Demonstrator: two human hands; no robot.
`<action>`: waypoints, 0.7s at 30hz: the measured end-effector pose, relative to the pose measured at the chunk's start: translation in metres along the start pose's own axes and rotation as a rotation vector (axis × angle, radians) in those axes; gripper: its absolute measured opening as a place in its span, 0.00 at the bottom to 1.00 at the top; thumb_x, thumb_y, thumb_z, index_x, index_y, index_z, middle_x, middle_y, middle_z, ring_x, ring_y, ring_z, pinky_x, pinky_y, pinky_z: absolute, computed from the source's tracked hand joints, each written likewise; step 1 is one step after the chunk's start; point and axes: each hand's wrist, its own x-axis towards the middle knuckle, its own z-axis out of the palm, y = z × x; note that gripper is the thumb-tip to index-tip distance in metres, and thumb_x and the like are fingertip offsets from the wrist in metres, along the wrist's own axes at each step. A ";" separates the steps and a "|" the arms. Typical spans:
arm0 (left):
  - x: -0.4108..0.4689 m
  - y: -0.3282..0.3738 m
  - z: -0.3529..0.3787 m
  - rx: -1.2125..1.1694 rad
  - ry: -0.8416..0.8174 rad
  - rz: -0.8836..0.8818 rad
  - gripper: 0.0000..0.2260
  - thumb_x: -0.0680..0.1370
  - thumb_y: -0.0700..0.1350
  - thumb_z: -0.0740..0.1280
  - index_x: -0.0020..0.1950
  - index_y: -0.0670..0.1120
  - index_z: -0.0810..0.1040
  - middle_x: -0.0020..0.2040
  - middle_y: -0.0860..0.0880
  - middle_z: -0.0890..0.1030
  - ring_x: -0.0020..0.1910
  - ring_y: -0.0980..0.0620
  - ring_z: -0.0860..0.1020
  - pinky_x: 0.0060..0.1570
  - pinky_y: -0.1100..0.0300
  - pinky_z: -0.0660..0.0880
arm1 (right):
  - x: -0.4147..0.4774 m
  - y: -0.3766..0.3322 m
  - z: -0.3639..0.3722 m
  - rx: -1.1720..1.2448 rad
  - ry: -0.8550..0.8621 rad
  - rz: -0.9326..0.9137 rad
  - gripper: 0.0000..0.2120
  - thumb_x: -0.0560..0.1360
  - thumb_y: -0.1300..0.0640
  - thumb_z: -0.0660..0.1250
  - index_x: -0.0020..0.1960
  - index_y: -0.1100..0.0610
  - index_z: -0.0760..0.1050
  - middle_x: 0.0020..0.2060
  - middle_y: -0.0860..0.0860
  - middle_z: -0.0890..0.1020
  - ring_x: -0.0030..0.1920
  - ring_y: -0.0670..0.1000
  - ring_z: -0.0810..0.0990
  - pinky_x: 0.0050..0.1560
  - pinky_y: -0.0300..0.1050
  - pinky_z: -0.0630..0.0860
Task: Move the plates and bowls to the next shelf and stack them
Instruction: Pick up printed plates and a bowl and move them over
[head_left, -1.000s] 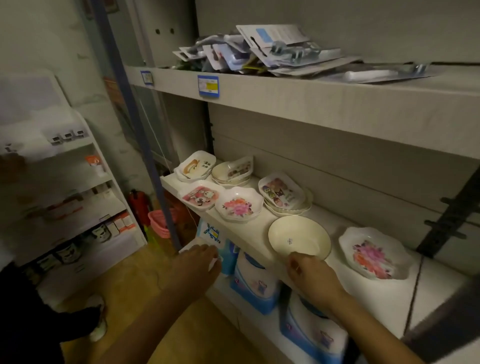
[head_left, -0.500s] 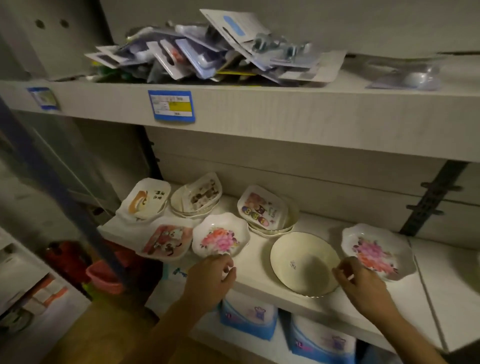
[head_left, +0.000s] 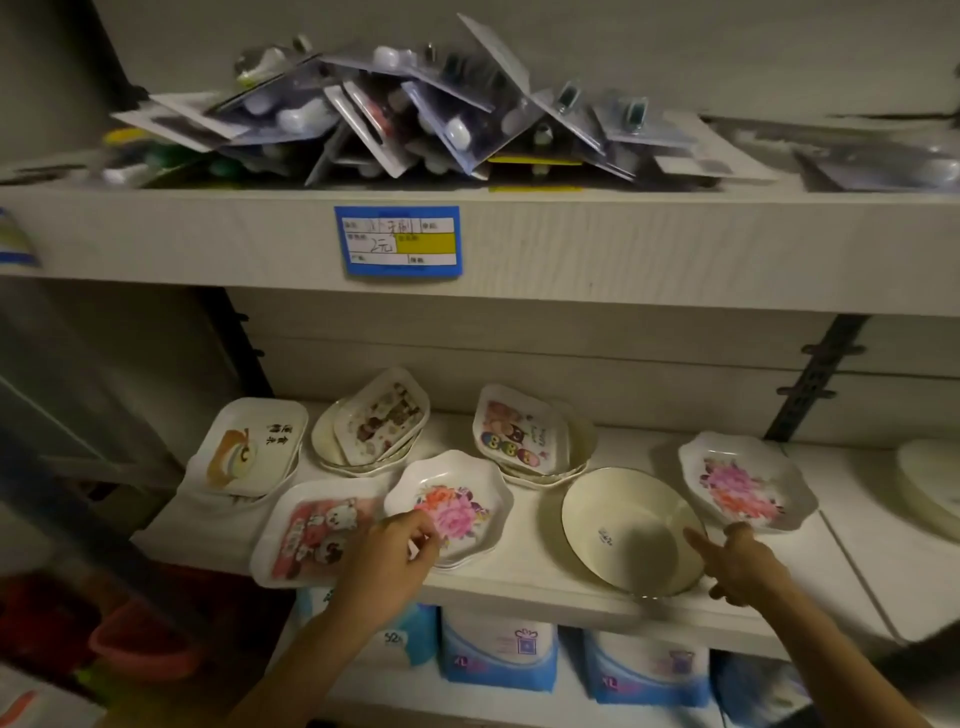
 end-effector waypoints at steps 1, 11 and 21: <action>0.000 -0.001 -0.001 -0.012 0.000 -0.018 0.07 0.76 0.48 0.63 0.48 0.47 0.79 0.39 0.56 0.78 0.38 0.57 0.77 0.35 0.69 0.70 | 0.001 -0.002 0.000 0.030 -0.034 0.008 0.29 0.77 0.48 0.61 0.69 0.65 0.59 0.41 0.58 0.78 0.32 0.52 0.80 0.31 0.44 0.76; -0.013 -0.015 0.000 -0.064 0.008 -0.087 0.04 0.76 0.47 0.64 0.41 0.51 0.75 0.33 0.60 0.75 0.34 0.61 0.76 0.33 0.71 0.69 | 0.002 -0.003 0.023 0.068 -0.038 -0.004 0.18 0.77 0.57 0.63 0.61 0.68 0.70 0.44 0.62 0.80 0.50 0.63 0.79 0.58 0.58 0.75; -0.015 -0.023 0.004 -0.093 -0.005 -0.131 0.05 0.76 0.46 0.64 0.43 0.47 0.78 0.37 0.53 0.81 0.36 0.57 0.78 0.38 0.65 0.74 | -0.011 -0.009 0.018 0.022 -0.007 -0.117 0.03 0.76 0.64 0.60 0.50 0.62 0.70 0.21 0.51 0.78 0.31 0.56 0.79 0.32 0.44 0.72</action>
